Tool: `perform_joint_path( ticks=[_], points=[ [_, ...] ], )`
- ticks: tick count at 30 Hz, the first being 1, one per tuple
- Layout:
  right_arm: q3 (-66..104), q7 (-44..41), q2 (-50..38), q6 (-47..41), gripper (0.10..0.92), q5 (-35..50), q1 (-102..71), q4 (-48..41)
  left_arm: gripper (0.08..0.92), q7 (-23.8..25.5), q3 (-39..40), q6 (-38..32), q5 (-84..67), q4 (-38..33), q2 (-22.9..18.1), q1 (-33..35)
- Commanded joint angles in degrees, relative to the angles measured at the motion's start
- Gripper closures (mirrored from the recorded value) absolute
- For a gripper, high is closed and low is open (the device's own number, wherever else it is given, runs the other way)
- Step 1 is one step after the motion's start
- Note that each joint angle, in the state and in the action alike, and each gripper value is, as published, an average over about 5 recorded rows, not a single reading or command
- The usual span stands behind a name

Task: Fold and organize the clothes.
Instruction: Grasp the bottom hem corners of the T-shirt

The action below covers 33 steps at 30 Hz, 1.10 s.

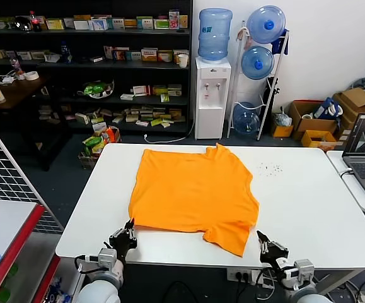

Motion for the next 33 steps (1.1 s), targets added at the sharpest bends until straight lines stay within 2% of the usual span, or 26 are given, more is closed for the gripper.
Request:
perform_joint_path(
  ticks=[1,4,14,21,24,27,33],
  points=[
    [1.24,0.26,-0.03,0.67,0.898,-1.29,-5.18,3.63,0.893,0.16,-0.04,-0.78,1.03,-4.7,0.86,5.92],
    [0.82,0.34,1.2,0.95,0.852,-0.37,-2.86,0.58,0.893,0.19,0.09,-1.32,1.66,-3.65,0.26,5.64],
    [-0.87,-0.07,3.84,2.98,0.567,3.06,2.58,-6.29,0.893,0.27,0.09,-1.45,1.88,-3.13,-0.08,4.95],
    [-3.15,-0.14,5.53,1.82,0.359,1.32,6.38,-9.92,0.893,0.42,0.18,-1.55,2.07,-2.67,-0.45,4.66],
    [-3.85,-0.69,5.93,1.19,0.295,0.02,7.66,-11.2,0.893,0.41,0.15,-1.58,2.07,-2.69,-0.51,4.49],
    [-4.42,-1.18,6.25,0.34,0.317,-1.15,8.23,-11.73,0.893,0.38,0.13,-1.66,2.06,-2.78,-0.54,4.52],
    [-5.24,-2.02,6.55,-2.31,0.489,-4.33,8.32,-11.47,0.893,0.35,-0.04,-1.88,2.05,-3.14,-0.51,4.94]
  ],
)
